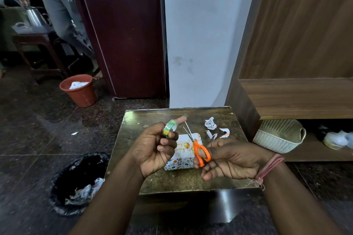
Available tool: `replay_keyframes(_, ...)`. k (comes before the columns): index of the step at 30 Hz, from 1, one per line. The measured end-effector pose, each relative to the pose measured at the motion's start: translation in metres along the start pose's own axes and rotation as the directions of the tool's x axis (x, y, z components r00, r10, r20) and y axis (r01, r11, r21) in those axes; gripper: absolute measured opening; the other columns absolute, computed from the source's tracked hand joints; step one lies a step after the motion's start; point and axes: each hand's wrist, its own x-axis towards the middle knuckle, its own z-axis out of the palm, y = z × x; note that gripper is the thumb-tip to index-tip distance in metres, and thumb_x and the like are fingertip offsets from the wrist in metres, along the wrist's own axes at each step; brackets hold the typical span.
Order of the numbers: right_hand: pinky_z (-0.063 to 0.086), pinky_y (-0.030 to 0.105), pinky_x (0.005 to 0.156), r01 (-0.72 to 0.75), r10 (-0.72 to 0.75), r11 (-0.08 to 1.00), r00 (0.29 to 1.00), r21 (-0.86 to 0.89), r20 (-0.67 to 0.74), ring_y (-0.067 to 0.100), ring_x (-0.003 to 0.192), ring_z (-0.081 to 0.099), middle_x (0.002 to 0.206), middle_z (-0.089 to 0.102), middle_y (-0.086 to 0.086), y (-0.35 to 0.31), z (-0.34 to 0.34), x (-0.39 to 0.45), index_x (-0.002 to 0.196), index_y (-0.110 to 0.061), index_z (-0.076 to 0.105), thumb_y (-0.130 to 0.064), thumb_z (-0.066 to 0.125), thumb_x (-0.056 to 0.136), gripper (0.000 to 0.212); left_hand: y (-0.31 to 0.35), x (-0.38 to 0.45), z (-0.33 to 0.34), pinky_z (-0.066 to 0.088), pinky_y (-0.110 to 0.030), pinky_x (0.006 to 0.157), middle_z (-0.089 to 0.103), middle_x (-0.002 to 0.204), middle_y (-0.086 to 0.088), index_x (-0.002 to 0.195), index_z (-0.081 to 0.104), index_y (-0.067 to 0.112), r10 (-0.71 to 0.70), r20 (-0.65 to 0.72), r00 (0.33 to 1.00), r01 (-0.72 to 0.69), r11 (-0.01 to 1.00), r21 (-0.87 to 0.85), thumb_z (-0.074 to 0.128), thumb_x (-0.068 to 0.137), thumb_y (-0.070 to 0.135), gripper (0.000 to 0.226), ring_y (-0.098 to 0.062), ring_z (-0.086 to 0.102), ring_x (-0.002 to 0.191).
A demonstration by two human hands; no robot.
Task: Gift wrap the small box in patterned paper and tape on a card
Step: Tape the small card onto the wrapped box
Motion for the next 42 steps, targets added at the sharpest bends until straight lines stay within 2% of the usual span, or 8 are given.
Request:
replay_keyframes(3,0.061,0.03,0.073,0.008,-0.008,1.0,1.0,0.004,0.011,0.023,0.078,0.068,0.099,0.064,0.017,-0.001,0.002,0.002,0.097,0.002,0.07,-0.03,0.091,0.073,0.045,0.002,-0.002,-0.002,0.036,-0.013,0.033,0.045,0.069,0.0,0.137,0.064,0.002,-0.026,0.087,0.996,0.026,1.0,0.008,0.07,0.068,-0.004,0.069,-0.002,0.041,0.044)
replay_keyframes(8,0.061,0.03,0.073,0.039,-0.039,0.999,0.999,0.007,0.009,0.023,0.078,0.069,0.1,0.065,0.017,-0.001,0.002,0.005,0.101,0.006,0.067,-0.031,0.091,0.072,0.053,0.003,-0.001,-0.004,0.037,-0.013,0.034,0.047,0.069,0.0,0.139,0.062,0.003,-0.059,0.141,0.988,0.056,0.998,0.022,0.074,0.067,-0.003,0.073,-0.003,0.043,0.044)
replay_keyframes(11,0.061,0.03,0.073,0.054,-0.054,0.998,0.999,0.01,0.006,0.024,0.079,0.069,0.101,0.065,0.017,-0.001,0.001,0.007,0.102,0.006,0.067,-0.031,0.091,0.072,0.053,0.001,-0.001,-0.002,0.036,-0.012,0.033,0.047,0.068,-0.001,0.137,0.062,0.002,-0.07,0.111,0.991,0.067,0.997,0.026,0.06,0.078,-0.001,0.06,-0.003,0.041,0.043)
replay_keyframes(14,0.061,0.029,0.071,0.074,-0.074,0.997,0.997,0.003,-0.006,0.022,0.077,0.068,0.1,0.064,0.016,-0.002,0.0,0.009,0.101,0.004,0.067,-0.032,0.091,0.072,0.052,0.0,0.0,-0.002,0.038,-0.014,0.032,0.048,0.068,-0.002,0.138,0.062,0.002,-0.093,0.152,0.984,0.091,0.996,0.023,0.073,0.068,-0.005,0.071,-0.003,0.043,0.043)
replay_keyframes(22,0.059,0.024,0.065,0.093,-0.093,0.996,0.994,-0.016,-0.056,0.017,0.073,0.067,0.092,0.064,0.015,-0.002,-0.003,0.009,0.095,0.002,0.069,-0.015,0.069,0.09,0.017,0.001,-0.002,-0.003,0.039,-0.014,0.033,0.048,0.069,-0.002,0.139,0.062,0.003,-0.103,0.181,0.978,0.093,0.994,0.062,0.075,0.067,-0.004,0.074,-0.003,0.044,0.045)
replay_keyframes(29,0.056,0.02,0.055,0.125,-0.13,0.99,0.989,-0.071,-0.065,0.015,0.064,0.066,0.084,0.06,0.014,-0.004,-0.002,0.009,0.089,0.002,0.069,-0.007,0.064,0.094,0.011,0.001,-0.004,-0.002,0.039,-0.014,0.034,0.048,0.069,-0.002,0.142,0.059,0.005,-0.103,0.195,0.975,0.087,0.992,0.087,0.078,0.065,-0.003,0.08,-0.003,0.044,0.045)
replay_keyframes(34,0.06,0.026,0.069,0.112,-0.115,0.99,0.993,-0.088,-0.035,0.02,0.078,0.066,0.094,0.063,0.015,-0.003,-0.006,0.006,0.1,0.005,0.066,-0.011,0.064,0.094,0.017,0.003,-0.006,-0.001,0.039,-0.014,0.034,0.048,0.069,-0.003,0.142,0.059,0.005,-0.089,0.196,0.977,0.07,0.992,0.102,0.077,0.063,-0.004,0.081,-0.003,0.044,0.045)
replay_keyframes(42,0.06,0.03,0.072,0.134,-0.138,0.988,0.989,-0.079,-0.046,0.024,0.081,0.069,0.1,0.064,0.012,-0.005,-0.01,-0.004,0.105,0.002,0.069,-0.022,0.081,0.081,0.035,0.002,-0.007,0.002,0.039,-0.014,0.036,0.051,0.072,-0.004,0.138,0.061,0.002,-0.073,0.204,0.976,0.023,0.971,0.237,0.077,0.067,0.003,0.073,-0.003,0.044,0.047)
